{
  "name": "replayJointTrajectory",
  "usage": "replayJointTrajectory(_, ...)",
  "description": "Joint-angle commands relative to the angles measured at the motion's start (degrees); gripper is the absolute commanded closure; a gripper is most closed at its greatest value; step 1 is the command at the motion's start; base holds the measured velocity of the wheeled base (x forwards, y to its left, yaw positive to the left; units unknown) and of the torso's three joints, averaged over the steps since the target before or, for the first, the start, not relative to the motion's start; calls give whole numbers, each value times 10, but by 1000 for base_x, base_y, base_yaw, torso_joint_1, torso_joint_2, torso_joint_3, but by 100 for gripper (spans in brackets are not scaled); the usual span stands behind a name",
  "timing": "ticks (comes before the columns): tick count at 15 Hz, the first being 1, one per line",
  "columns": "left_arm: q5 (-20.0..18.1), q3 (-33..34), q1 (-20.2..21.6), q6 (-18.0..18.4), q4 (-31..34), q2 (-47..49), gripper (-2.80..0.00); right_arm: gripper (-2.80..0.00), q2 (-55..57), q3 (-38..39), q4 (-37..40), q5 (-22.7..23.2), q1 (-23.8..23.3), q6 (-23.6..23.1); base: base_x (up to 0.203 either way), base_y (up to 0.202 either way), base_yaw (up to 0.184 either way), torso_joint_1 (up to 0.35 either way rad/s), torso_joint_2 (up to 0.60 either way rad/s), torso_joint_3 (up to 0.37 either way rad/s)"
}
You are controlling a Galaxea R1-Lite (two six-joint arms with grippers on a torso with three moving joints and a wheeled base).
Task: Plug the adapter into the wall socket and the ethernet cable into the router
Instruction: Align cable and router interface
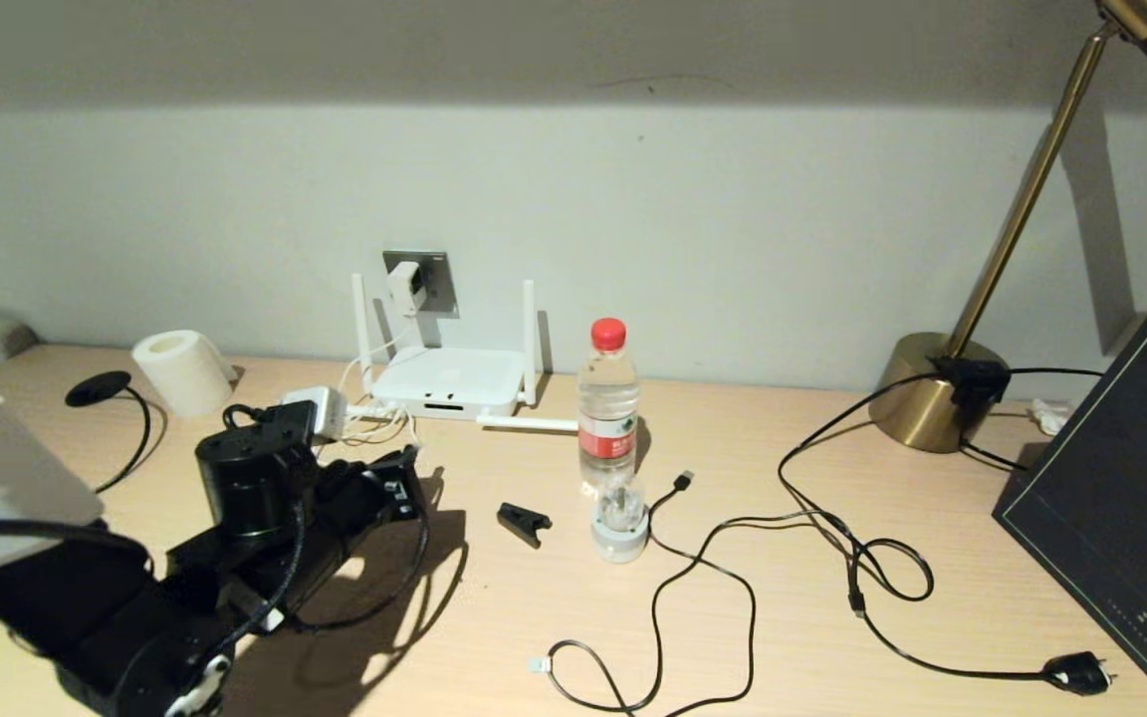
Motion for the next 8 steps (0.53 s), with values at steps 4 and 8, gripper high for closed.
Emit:
replayJointTrajectory(4,-3,-14,10,0,-17,22,0,-280,1,17,-1,0,0,1,0,0,0,0,0,0)
replayJointTrajectory(8,-8,-15,10,20,-17,22,0,-280,1,17,-1,0,0,1,0,0,0,0,0,0)
